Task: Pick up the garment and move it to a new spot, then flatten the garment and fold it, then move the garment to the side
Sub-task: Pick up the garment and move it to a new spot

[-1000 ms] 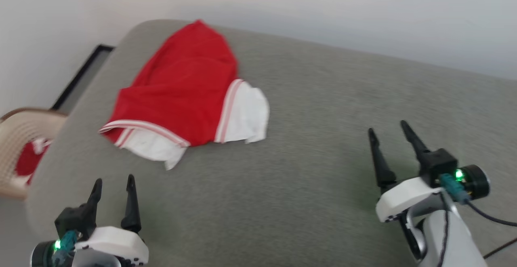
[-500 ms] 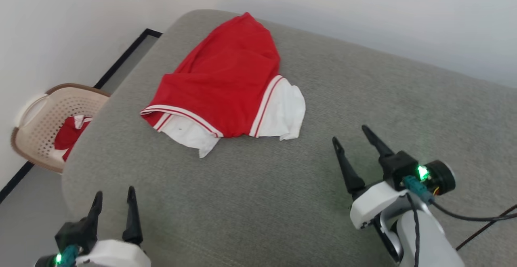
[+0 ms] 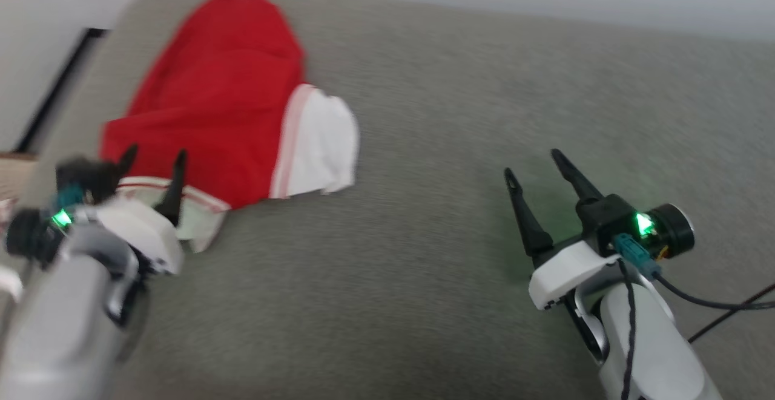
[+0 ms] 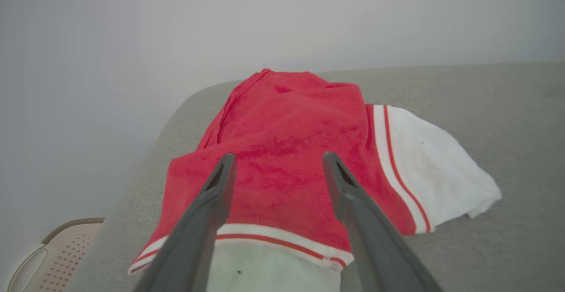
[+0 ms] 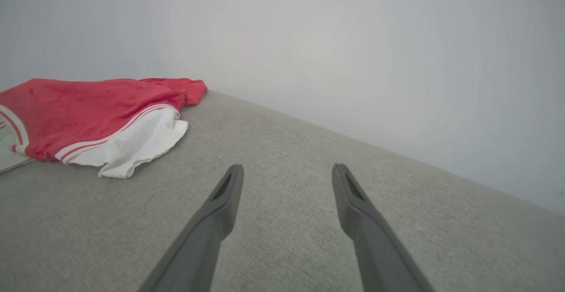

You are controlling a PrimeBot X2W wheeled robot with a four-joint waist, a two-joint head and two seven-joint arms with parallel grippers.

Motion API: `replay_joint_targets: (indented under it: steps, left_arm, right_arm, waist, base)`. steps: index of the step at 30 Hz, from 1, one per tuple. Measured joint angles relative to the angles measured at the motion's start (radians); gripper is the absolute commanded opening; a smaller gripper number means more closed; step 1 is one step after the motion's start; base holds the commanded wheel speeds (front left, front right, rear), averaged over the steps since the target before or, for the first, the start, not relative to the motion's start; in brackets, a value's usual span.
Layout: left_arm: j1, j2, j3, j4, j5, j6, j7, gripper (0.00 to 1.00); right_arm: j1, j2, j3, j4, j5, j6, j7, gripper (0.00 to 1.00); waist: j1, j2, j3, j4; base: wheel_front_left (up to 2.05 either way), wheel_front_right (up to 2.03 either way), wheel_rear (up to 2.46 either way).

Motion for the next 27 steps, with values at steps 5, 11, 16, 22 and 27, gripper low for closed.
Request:
replay_joint_targets:
  steps: [5, 11, 16, 22, 27]
  left_arm:
    - [-0.117, 0.181, -0.214, 0.081, -0.22, 0.0, 0.241, 1.0]
    - [-0.201, 0.34, -0.313, 0.139, -0.458, 0.0, 0.454, 1.0]
    - [-0.236, 0.403, -0.365, 0.152, -0.588, 0.0, 0.559, 1.0]
    - [-0.248, 0.459, -0.443, 0.116, -0.656, 0.006, 0.545, 0.0]
    - [-0.253, 0.451, -0.51, 0.097, -0.657, 0.007, 0.465, 0.0]
  right_arm:
    - [-0.028, 0.001, 0.01, -0.027, 0.029, 0.0, 0.0, 1.0]
    - [-0.052, 0.001, 0.014, -0.067, 0.056, 0.0, 0.0, 1.0]
    - [-0.058, 0.001, 0.004, -0.083, 0.061, 0.0, 0.0, 1.0]
    - [-0.065, 0.001, 0.001, -0.085, 0.072, 0.0, 0.0, 1.0]
    - [-0.066, 0.002, 0.002, -0.082, 0.079, 0.0, 0.0, 1.0]
  waist:
    - [0.0, 0.0, 0.057, -0.101]
    - [0.0, 0.0, 0.137, -0.207]
    - [0.0, 0.0, 0.198, -0.273]
    - [0.0, 0.0001, 0.225, -0.316]
    - [0.0, 0.0, 0.196, -0.312]
  base:
    - [0.0, 0.0, 0.0]
    - [0.0, 0.0, 0.0]
    - [0.0, 0.0, 0.0]
    - [0.0, 0.0, 0.0]
    - [0.0, 0.0, 0.0]
